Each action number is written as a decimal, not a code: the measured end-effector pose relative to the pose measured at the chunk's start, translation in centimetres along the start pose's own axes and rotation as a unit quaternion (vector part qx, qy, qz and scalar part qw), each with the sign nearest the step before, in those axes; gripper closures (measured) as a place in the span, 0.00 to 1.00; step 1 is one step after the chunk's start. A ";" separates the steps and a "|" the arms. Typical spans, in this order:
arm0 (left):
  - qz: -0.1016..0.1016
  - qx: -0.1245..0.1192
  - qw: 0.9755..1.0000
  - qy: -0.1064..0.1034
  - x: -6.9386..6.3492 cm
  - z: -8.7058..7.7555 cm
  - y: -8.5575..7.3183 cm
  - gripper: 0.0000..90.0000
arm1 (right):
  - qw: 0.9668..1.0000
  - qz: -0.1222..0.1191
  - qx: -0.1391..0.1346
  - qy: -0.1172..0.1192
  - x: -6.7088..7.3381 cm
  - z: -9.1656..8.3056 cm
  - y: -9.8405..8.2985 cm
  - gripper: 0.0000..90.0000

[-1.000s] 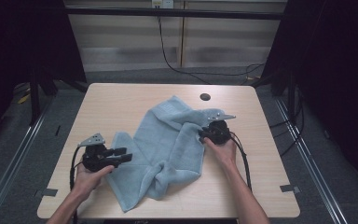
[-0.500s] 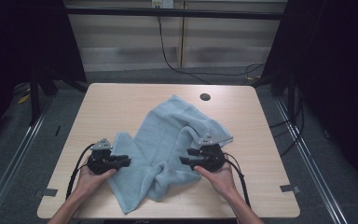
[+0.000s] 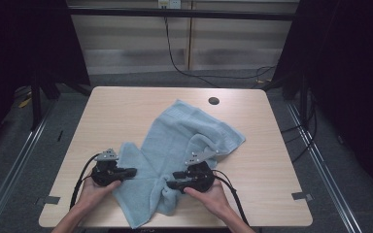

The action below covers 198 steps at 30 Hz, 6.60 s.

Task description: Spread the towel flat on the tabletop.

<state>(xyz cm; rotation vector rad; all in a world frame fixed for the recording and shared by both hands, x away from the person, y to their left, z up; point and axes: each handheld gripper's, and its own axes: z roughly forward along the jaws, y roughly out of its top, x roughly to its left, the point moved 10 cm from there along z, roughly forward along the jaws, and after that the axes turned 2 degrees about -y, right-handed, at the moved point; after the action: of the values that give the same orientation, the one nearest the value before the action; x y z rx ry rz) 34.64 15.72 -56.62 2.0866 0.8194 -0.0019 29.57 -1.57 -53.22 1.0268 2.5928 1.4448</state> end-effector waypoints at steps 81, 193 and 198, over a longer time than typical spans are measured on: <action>0.024 -0.006 0.997 0.075 3.4 4.4 4.2 0.45 | 0.997 0.013 0.063 -0.045 -4.2 -3.6 -5.3 0.91; 0.095 0.024 0.993 0.059 -1.6 0.8 -0.2 0.93 | 0.984 -0.041 0.046 -0.166 -7.3 -7.0 -7.4 0.89; 0.070 0.005 0.997 0.022 -2.8 -1.0 -0.8 0.94 | 0.990 -0.014 0.048 -0.132 -6.1 -8.0 -8.3 0.95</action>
<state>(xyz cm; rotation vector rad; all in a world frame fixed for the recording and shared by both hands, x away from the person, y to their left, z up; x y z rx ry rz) 31.73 15.21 -55.82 2.1560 0.6999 0.1157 27.43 -13.95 -56.71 1.1017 2.4936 1.1007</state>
